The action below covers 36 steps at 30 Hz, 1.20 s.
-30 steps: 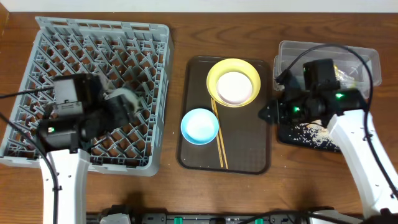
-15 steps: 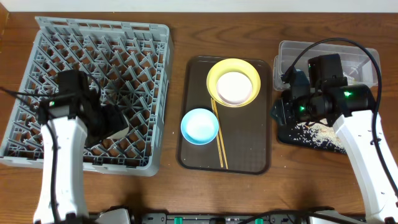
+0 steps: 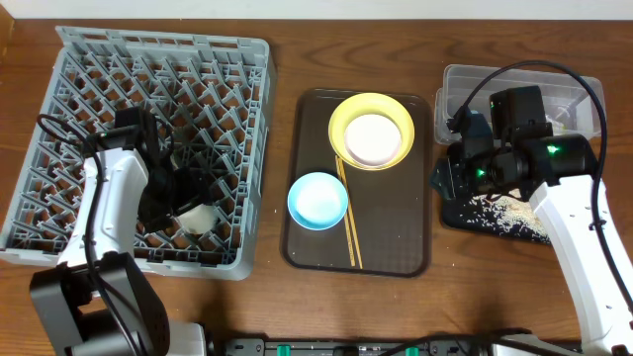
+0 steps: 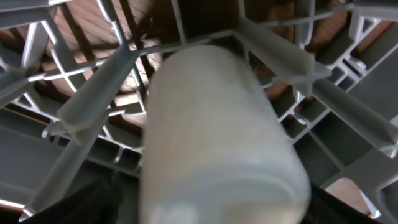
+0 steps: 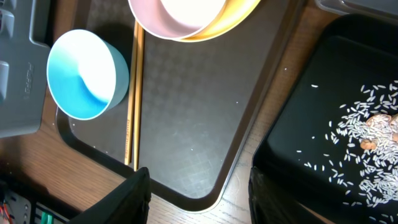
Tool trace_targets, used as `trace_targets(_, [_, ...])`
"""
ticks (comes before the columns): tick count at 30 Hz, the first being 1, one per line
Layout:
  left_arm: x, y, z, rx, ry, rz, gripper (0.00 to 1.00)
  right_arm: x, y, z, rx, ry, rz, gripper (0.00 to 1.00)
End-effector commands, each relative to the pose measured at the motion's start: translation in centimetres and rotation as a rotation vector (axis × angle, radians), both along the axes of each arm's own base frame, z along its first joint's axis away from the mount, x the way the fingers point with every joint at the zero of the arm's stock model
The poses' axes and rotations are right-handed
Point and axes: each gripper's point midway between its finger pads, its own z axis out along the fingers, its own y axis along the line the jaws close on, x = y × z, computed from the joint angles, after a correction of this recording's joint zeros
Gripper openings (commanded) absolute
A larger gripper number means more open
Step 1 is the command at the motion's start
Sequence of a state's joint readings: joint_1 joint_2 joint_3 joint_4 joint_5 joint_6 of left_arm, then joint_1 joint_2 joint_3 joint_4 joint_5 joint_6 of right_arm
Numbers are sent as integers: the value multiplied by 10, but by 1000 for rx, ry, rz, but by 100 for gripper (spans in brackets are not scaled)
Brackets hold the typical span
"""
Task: Sort waste into correct bins and load items into the dishwasher
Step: 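Place the white bowl into the dish rack with the left gripper, then reach the left gripper to the tray and grasp the light-blue bowl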
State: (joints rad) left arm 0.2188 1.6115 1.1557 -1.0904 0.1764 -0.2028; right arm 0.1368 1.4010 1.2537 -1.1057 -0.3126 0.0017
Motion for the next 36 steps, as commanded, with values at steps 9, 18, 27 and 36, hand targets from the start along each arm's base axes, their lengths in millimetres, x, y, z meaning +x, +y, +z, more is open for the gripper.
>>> trace_targets(9, [18,-13,65,-12,-263,-27,98,0,-3,5,-12,-14,8,88])
trace_targets(18, [37,-106,127,-30,-599,-354,98,6,-36,1,-136,-7,-168,99])
trace_targets(27, [32,-204,116,-124,-633,-617,98,9,-72,10,-102,-10,-371,99])
trace_targets(36, [24,-273,42,-147,-465,-800,93,6,-74,8,-105,5,-377,99])
